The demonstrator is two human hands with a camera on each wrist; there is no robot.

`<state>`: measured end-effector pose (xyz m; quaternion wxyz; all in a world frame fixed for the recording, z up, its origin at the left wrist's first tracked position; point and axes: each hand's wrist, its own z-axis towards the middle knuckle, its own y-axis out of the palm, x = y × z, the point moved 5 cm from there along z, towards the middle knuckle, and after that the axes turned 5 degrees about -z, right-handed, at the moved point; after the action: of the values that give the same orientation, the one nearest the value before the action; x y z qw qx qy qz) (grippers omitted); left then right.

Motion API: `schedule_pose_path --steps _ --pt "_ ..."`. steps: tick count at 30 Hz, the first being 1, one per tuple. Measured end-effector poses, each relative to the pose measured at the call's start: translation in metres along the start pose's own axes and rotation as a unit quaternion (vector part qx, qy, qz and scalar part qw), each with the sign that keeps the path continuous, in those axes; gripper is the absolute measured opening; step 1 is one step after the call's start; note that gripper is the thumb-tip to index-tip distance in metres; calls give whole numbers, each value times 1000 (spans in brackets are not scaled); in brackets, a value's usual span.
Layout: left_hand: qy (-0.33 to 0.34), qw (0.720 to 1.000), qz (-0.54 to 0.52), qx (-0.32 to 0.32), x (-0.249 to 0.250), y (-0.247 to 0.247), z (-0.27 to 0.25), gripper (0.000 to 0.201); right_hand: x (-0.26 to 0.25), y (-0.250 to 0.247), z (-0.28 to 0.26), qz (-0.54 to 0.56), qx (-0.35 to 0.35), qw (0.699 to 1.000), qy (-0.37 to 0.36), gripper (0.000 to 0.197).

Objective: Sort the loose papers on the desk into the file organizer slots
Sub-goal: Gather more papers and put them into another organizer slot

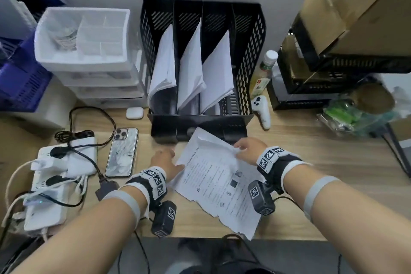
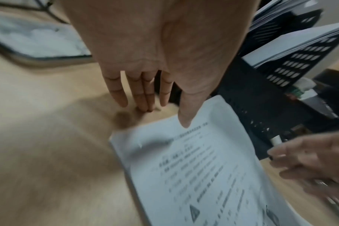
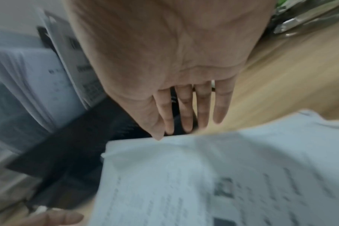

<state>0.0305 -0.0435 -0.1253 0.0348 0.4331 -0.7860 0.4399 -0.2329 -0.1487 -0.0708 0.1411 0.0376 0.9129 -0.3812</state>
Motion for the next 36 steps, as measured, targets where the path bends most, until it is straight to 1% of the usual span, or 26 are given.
schedule_pose_path --steps 1,2,4,6,8,10,12,13,14,15,16,18,20,21,22,23,25,27,28,30,31,32,33,34,35,36 --pt "2 1000 0 5 -2 7 0 61 10 12 3 -12 -4 1000 16 54" --pt "3 1000 -2 14 -4 12 0 59 18 22 4 -23 -2 999 28 66" --pt "1 999 1 34 -5 20 0 51 25 33 2 -47 18 998 23 72" --pt "-2 999 21 46 -4 27 -2 42 30 39 3 -45 36 998 9 69" --pt "-3 998 31 63 2 28 -7 25 33 41 4 -42 50 998 -4 64" --pt "8 997 24 67 9 31 -12 13 38 45 5 -42 43 998 -5 58" --pt "32 998 -25 45 21 34 -20 13 42 48 4 -26 15 1000 -2 53" --pt "42 997 -58 33 28 33 -25 13 42 47 3 -12 5 1000 -10 47" --pt "52 994 -89 25 37 30 -30 13 41 43 1 2 3 1000 -21 36" --pt "65 991 -115 21 47 26 -35 12 40 36 -2 29 8 999 -39 23" --pt "84 987 -137 21 57 19 -40 12 37 27 -7 58 21 996 -60 18" --pt "127 977 -167 44 79 -3 -49 13 35 -1 -17 108 61 988 -94 21" --pt "165 961 -207 75 97 -29 -57 14 35 -35 -28 144 103 977 -119 19" --pt "179 952 -236 81 105 -41 -63 12 36 -55 -34 161 124 971 -129 20" --pt "190 940 -272 77 114 -51 -69 11 38 -75 -38 180 146 963 -135 26" --pt "193 928 -313 57 121 -57 -76 10 39 -95 -45 209 164 954 -138 33" --pt "194 906 -376 -25 137 -57 -90 17 39 -132 -58 258 191 936 -147 35" --pt "202 903 -369 -89 151 -50 -99 26 35 -159 -67 299 199 921 -153 31" --pt "212 908 -347 -97 158 -47 -102 29 31 -169 -70 328 194 911 -159 29" --pt "240 922 -294 -73 175 -45 -107 35 23 -182 -72 379 187 892 -160 28" --pt "255 927 -271 -49 183 -46 -109 37 19 -188 -74 372 204 892 -155 29" --pt "266 930 -253 -24 190 -48 -111 37 17 -194 -77 338 250 898 -133 32" --pt "274 931 -239 5 197 -51 -114 36 18 -202 -83 296 320 894 -100 38" --pt "279 933 -225 35 204 -54 -115 32 18 -208 -94 271 386 878 -78 46" --pt "282 935 -206 67 209 -59 -118 29 14 -210 -103 268 420 863 -85 55" --pt "290 935 -177 98 215 -64 -121 26 6 -210 -111 278 402 865 -111 67"
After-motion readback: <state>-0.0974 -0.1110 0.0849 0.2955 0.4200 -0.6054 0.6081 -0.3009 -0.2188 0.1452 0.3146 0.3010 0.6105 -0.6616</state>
